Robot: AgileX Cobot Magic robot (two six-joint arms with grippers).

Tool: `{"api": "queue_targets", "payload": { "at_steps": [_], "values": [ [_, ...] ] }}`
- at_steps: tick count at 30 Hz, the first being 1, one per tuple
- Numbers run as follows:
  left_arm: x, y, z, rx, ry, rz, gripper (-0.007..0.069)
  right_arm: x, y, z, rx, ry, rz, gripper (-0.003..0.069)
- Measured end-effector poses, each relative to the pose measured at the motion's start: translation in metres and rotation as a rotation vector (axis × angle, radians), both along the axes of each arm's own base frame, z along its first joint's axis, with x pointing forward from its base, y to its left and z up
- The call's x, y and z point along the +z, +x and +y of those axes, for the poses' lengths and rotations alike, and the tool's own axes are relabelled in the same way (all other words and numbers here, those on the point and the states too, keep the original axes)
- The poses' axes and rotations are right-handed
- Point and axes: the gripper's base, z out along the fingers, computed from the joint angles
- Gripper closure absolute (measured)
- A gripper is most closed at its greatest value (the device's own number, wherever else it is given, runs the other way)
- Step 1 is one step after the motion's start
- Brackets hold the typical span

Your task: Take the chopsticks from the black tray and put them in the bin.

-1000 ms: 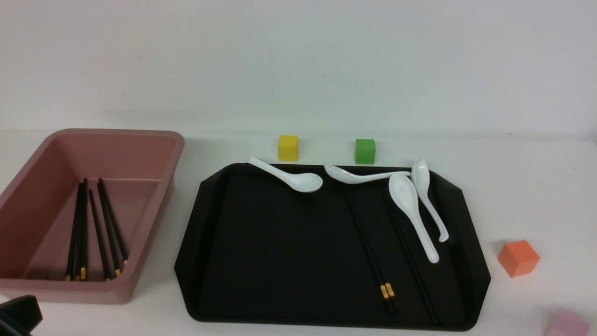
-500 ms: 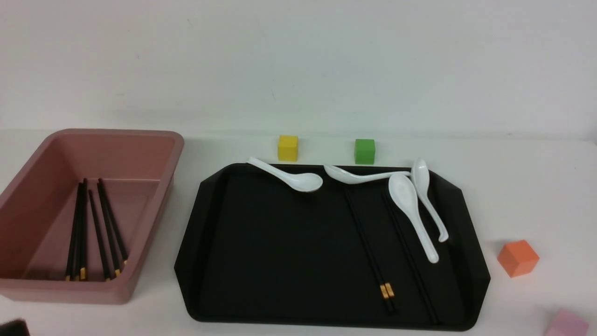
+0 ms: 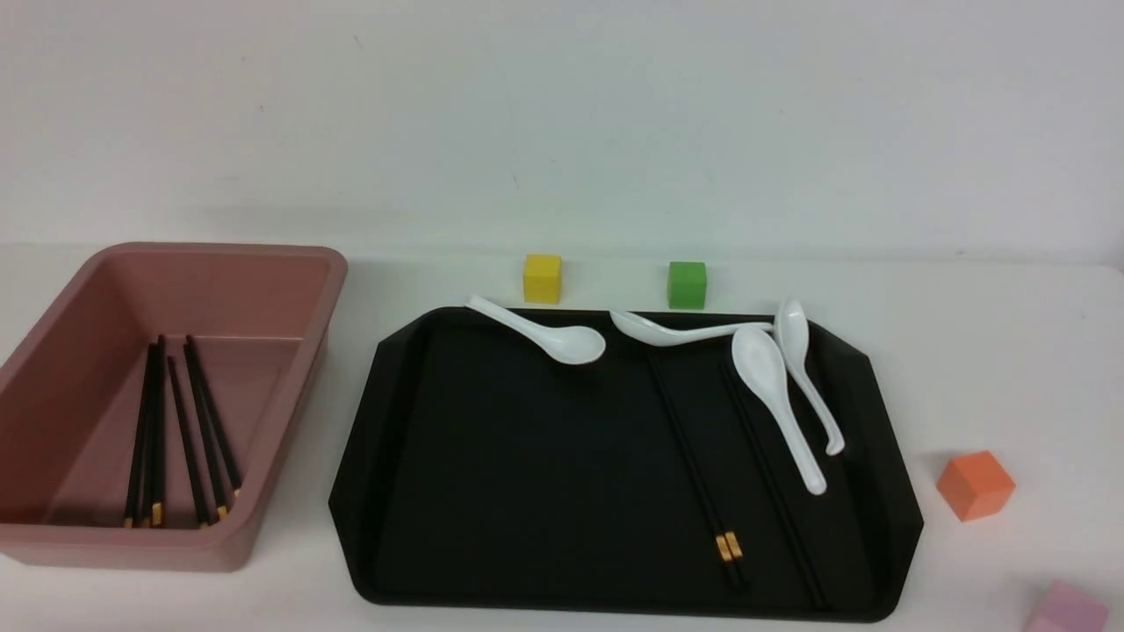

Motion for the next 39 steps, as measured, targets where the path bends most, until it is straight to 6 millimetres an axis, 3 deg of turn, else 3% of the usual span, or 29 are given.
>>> {"api": "queue_targets", "payload": {
  "at_steps": [39],
  "values": [
    [0.0018, 0.0015, 0.0007, 0.009, -0.001, -0.039, 0.0604, 0.0, 0.0, 0.0, 0.0, 0.0, 0.0, 0.0417]
  ]
}}
